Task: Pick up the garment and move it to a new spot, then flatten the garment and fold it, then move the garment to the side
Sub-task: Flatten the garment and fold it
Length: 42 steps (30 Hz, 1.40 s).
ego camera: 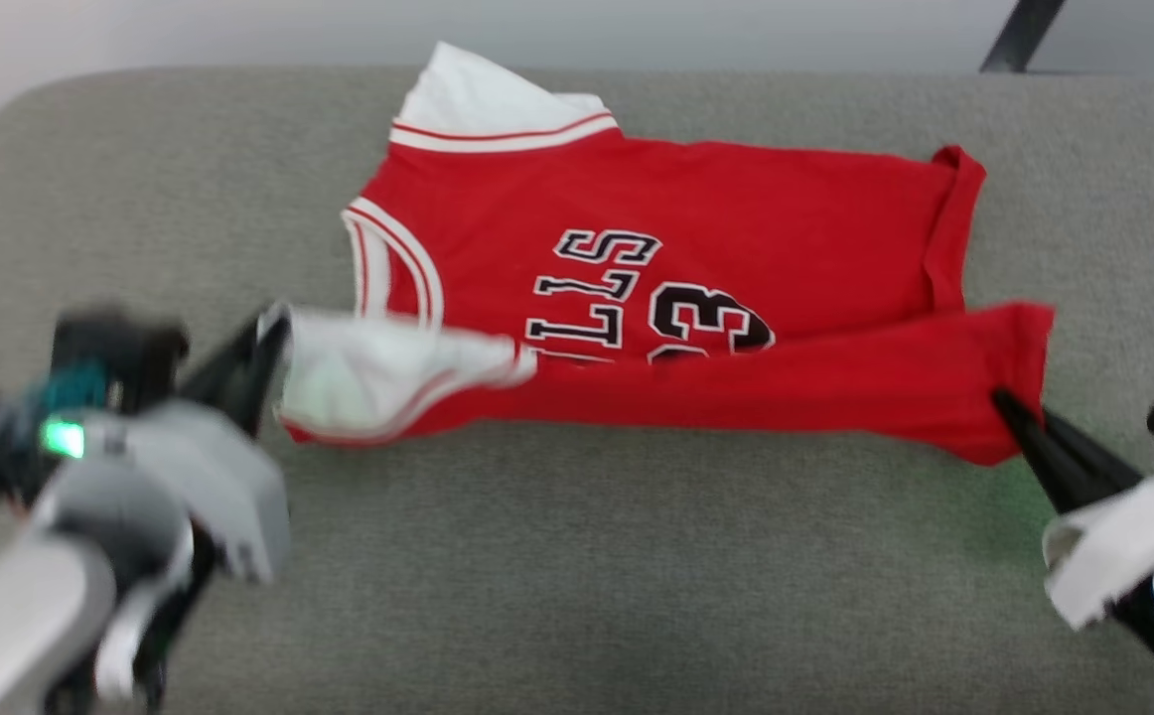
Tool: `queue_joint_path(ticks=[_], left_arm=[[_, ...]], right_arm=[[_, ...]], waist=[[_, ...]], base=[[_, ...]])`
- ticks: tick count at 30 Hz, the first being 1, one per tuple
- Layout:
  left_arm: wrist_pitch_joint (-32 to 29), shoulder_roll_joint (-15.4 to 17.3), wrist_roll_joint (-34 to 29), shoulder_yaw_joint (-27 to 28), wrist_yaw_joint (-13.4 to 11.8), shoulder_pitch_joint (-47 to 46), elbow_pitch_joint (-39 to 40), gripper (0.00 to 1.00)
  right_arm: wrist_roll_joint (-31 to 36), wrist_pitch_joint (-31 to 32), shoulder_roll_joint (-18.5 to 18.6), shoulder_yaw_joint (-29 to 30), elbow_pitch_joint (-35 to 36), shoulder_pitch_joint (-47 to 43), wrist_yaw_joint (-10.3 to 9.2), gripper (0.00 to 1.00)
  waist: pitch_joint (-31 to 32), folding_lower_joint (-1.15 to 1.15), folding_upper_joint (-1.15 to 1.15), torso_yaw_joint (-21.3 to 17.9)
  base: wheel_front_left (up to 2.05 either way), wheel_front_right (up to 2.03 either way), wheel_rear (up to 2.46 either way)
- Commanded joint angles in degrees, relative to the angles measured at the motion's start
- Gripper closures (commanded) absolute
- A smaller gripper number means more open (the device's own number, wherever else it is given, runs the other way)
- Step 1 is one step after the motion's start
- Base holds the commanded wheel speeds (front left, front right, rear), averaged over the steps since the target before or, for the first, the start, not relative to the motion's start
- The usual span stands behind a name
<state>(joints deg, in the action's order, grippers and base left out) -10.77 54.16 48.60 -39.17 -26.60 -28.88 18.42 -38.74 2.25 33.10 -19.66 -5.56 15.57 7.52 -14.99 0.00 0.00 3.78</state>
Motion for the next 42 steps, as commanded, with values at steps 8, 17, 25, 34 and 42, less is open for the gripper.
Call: queue_joint_path(ticks=[8,17,25,34,42], left_arm=[[-5.94,-8.33,-2.6,-4.84,14.87,-18.65,-20.64,1.0],[-11.7,-15.37,-0.93,-9.03,23.3,-25.89,-38.94,1.0],[-16.47,-18.53,1.65,-9.92,24.99,-27.65,-45.9,1.0],[-19.81,-19.76,4.75,-9.41,25.3,-27.91,-48.27,0.55],[-17.5,-20.19,4.03,-9.57,25.73,-27.88,-49.36,0.0]], right_arm=[[4.23,7.67,-5.69,1.33,-5.55,10.22,-0.07,1.0],[3.0,13.18,-8.57,-1.83,-10.21,15.17,-0.07,1.0],[-0.56,19.94,-8.45,-4.03,-9.82,15.59,-0.02,1.0],[-1.72,25.51,-7.12,-4.43,-10.43,16.82,-0.02,1.0],[-0.96,26.38,-7.57,-4.6,-12.18,18.05,-0.02,0.0]], waist=[[-5.93,0.0,0.0,-3.87],[-9.06,0.0,0.0,-4.68],[-8.86,0.0,0.0,-3.81],[-5.55,0.0,0.0,-2.79],[-1.16,0.0,0.0,-2.44]], base=[[0.0,0.0,0.0],[0.0,0.0,0.0],[0.0,0.0,0.0],[0.0,0.0,0.0],[0.0,0.0,0.0]])
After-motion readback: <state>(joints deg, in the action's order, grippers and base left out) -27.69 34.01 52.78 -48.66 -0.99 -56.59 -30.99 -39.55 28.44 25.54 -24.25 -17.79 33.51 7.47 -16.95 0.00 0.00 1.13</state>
